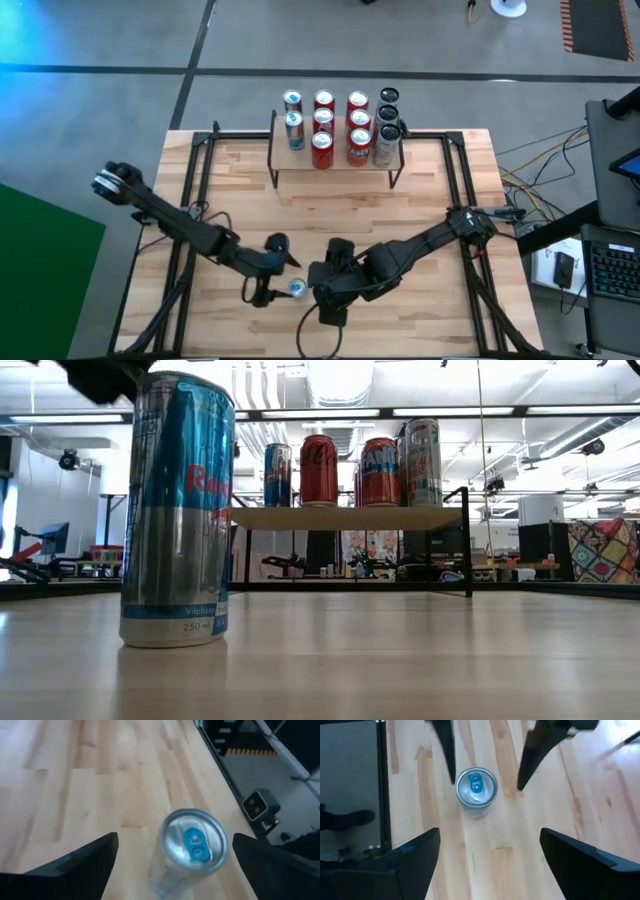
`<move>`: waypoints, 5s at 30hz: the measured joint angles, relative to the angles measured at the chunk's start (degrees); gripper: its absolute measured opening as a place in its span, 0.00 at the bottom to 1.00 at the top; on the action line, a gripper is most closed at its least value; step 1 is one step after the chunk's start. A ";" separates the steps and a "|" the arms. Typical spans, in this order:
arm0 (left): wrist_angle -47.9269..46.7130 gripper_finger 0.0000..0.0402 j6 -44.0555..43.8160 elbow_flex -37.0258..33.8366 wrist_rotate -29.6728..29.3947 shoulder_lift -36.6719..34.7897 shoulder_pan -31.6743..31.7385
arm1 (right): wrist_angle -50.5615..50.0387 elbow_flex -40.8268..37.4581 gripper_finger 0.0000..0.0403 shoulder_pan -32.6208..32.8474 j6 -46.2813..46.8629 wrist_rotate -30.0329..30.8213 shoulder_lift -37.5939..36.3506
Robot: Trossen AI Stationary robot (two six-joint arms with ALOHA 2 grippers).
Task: Place canned beverage on shelf
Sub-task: Put the right blue soda can aligned with the other blue soda cans on the shelf
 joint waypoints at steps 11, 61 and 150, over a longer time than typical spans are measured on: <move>-18.27 0.95 -13.98 -0.04 -18.90 -18.96 -9.24 | 4.03 0.00 0.82 -3.15 -4.95 -5.23 -0.19; -42.55 0.95 -51.29 5.90 -22.25 -9.84 -19.93 | 24.13 -13.15 0.82 -12.85 -40.66 -31.48 5.19; -43.63 0.95 -39.14 15.33 -42.62 -9.44 -9.81 | 17.01 0.11 0.57 -26.00 -1.11 -10.57 -4.17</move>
